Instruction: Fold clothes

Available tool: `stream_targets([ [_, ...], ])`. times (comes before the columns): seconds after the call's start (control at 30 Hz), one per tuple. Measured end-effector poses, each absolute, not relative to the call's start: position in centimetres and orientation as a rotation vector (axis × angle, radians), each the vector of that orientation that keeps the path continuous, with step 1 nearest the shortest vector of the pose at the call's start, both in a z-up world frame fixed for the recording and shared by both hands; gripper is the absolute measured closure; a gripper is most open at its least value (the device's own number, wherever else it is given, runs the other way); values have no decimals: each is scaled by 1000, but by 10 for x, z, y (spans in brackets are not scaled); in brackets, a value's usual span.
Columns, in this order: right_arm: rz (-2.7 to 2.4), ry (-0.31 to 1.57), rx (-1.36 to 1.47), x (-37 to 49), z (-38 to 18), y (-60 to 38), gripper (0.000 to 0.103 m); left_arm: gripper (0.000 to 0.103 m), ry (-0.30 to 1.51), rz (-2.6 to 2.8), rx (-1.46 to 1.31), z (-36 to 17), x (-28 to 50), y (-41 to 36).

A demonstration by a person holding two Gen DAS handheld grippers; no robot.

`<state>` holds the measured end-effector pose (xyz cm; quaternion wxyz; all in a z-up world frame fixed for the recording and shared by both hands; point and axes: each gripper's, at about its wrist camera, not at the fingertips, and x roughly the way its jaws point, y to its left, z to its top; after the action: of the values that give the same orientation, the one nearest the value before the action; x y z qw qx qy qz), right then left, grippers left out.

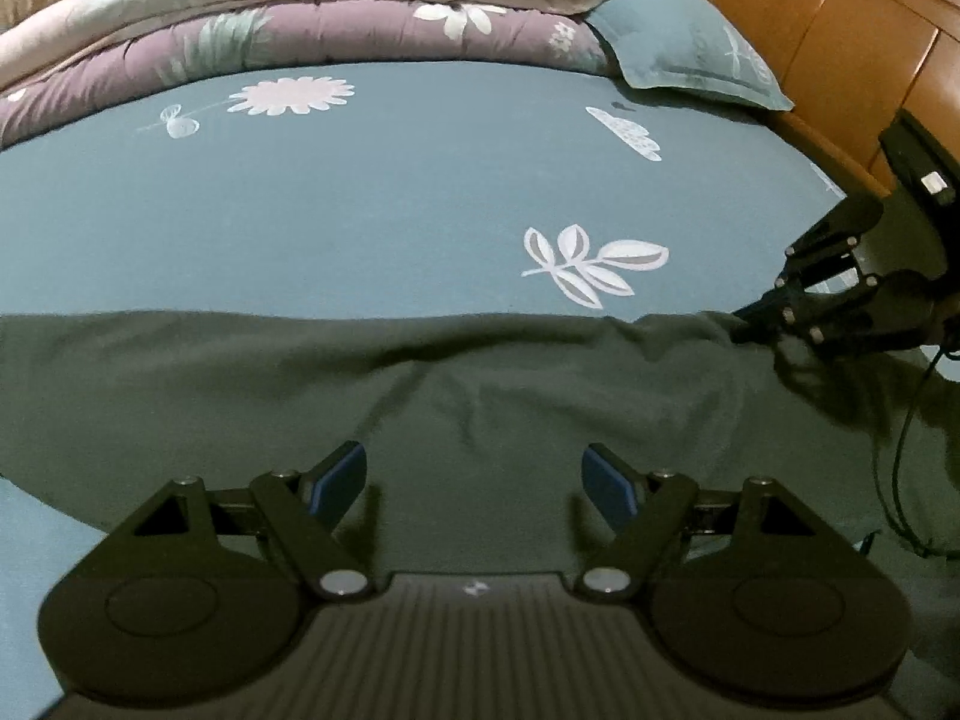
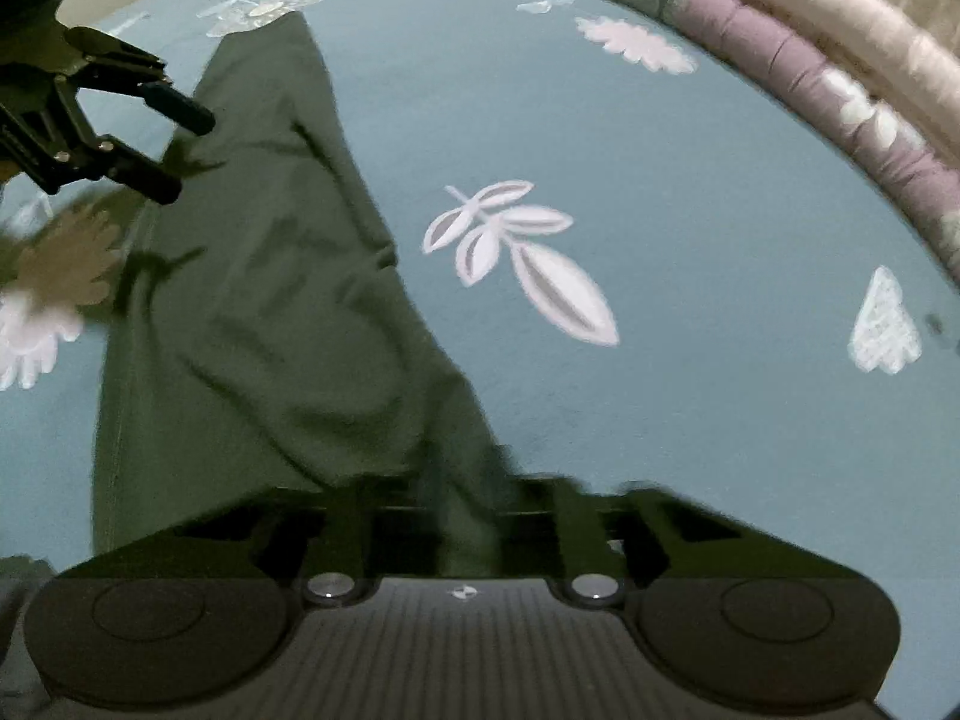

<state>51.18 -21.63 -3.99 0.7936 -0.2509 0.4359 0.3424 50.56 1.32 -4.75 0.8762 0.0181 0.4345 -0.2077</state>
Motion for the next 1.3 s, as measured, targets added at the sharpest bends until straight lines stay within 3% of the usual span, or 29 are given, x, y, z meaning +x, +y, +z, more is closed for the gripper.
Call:
stream_targets([
  [0.17, 645, 937, -450, 530, -35, -220, 98, 24, 907, -437, 15, -49, 498, 16],
  [0.47, 575, 928, -315, 515, -2, -231, 67, 24, 873, -349, 6, -49, 502, 51],
  [0.83, 447, 1017, -104, 434, 13, -232, 50, 24, 949, -268, 14, -67, 497, 86],
  [1.3, 129, 1012, 158, 292, 24, -272, 40, 24, 888, -323, 28, -42, 412, 91],
])
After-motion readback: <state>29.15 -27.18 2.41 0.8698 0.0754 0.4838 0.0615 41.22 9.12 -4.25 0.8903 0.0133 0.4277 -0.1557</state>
